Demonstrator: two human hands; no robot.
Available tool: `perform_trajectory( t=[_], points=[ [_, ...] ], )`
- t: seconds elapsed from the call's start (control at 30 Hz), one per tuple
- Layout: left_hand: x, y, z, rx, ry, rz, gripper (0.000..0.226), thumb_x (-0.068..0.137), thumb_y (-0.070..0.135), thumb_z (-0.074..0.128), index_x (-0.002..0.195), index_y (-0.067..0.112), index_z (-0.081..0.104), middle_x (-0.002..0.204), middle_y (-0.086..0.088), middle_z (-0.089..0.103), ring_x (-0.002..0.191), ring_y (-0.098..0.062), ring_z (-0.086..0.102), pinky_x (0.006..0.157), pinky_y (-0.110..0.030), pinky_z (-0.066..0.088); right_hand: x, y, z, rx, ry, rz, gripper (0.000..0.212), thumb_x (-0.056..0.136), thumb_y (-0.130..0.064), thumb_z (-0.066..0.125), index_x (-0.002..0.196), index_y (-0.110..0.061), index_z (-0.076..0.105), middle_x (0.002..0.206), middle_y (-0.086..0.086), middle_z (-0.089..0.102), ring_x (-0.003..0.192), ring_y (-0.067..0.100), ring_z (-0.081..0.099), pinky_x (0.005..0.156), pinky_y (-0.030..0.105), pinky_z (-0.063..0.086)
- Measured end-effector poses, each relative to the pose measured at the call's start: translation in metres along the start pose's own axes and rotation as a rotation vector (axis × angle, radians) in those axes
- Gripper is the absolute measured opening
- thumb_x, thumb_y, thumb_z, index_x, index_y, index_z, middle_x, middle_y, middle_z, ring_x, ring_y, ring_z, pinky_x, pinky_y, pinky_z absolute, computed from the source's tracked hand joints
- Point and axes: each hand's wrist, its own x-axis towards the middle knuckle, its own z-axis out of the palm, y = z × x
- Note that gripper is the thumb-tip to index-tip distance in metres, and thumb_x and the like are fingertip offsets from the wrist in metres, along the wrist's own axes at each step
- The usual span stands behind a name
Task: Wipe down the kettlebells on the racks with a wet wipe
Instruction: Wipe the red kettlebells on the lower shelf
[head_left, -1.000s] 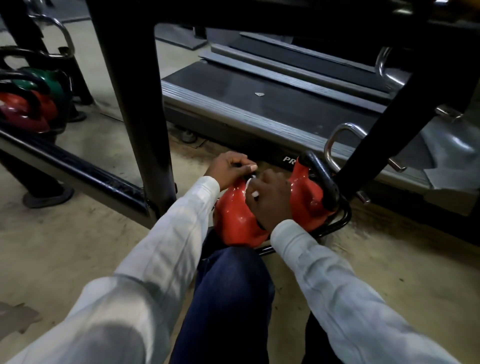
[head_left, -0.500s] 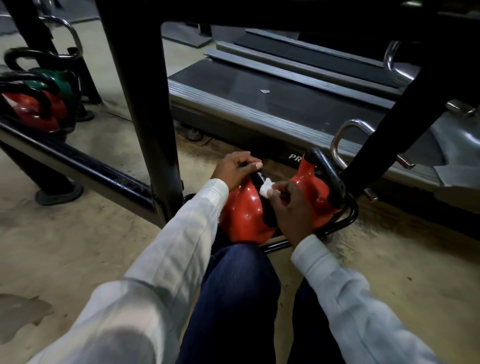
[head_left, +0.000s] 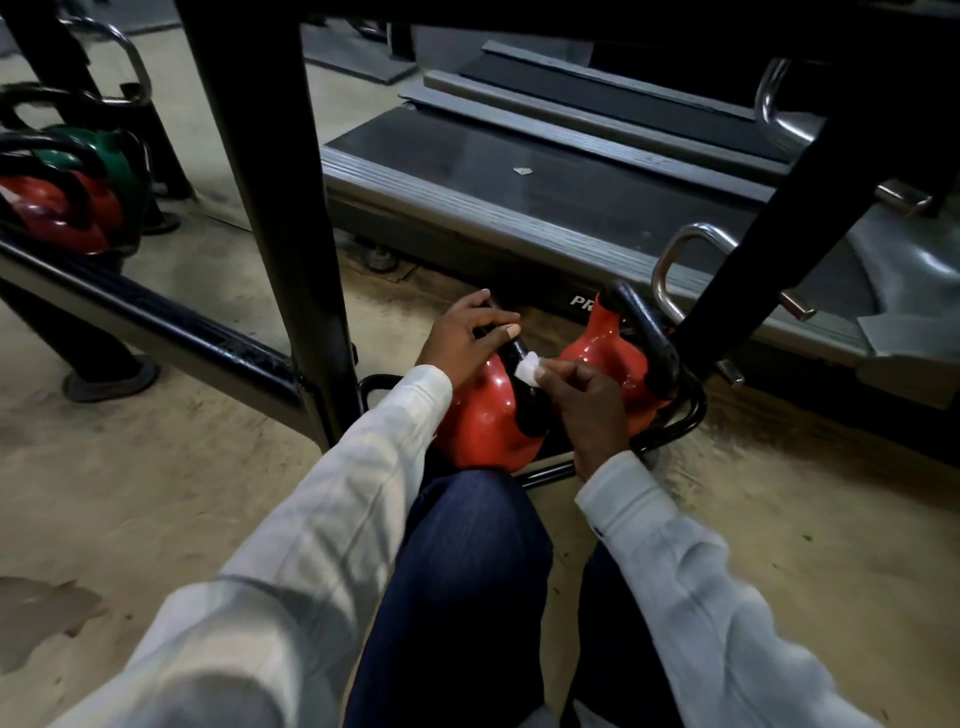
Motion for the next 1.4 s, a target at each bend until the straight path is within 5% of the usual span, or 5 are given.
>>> perform_trajectory(
  t=[0.17,0.3,0.83,1.17,1.4],
  points=[
    [-0.003,0.005,-0.001,-0.018,0.034,-0.022,0.024,0.085,0.031,0.072,0.109,0.03,0.073,0.144,0.002,0.048,0.13,-0.008,0.045,0.103,-0.017,0.03,0.01,0.014,0.026,-1.04,0.161,-0.706,0.009,0.075,-0.029,0.069,0.077,-0.021,0.066,0.093,0.002,0.06,0.093,0.026,0.053,0.088,0.042,0.041],
    [-0.003,0.002,-0.001,0.002,0.02,-0.022,0.024,0.085,0.035,0.071,0.109,0.034,0.072,0.146,0.003,0.046,0.132,-0.01,0.044,0.107,-0.022,0.032,-0.011,0.04,0.014,-1.118,0.159,-0.907,0.0,0.079,-0.021,0.068,0.078,-0.022,0.068,0.102,0.0,0.06,0.103,0.032,0.053,0.095,0.053,0.04],
    [-0.004,0.002,-0.001,-0.022,0.0,-0.046,0.025,0.083,0.035,0.073,0.108,0.036,0.072,0.147,0.002,0.045,0.132,-0.007,0.044,0.106,-0.018,0.029,0.018,0.006,0.008,0.107,-0.111,0.321,0.021,0.086,-0.025,0.06,0.083,-0.008,0.072,0.081,0.007,0.07,0.081,0.022,0.065,0.075,0.034,0.051],
    [-0.002,0.0,-0.001,-0.01,0.002,-0.034,0.026,0.084,0.035,0.072,0.11,0.033,0.072,0.146,0.003,0.046,0.131,-0.008,0.044,0.107,-0.021,0.031,-0.023,0.037,-0.008,-1.155,0.02,-1.005,0.022,0.092,-0.022,0.054,0.108,-0.02,0.07,0.126,-0.002,0.067,0.126,0.023,0.056,0.109,0.048,0.032],
    [0.0,-0.003,0.0,-0.004,0.0,-0.021,0.025,0.083,0.04,0.072,0.108,0.037,0.072,0.145,0.004,0.047,0.13,-0.004,0.045,0.111,-0.029,0.036,-0.002,0.012,-0.004,-1.805,-0.312,-1.261,0.029,0.088,-0.031,0.055,0.106,-0.015,0.072,0.11,0.005,0.069,0.136,0.039,0.041,0.114,0.069,0.008]
  ],
)
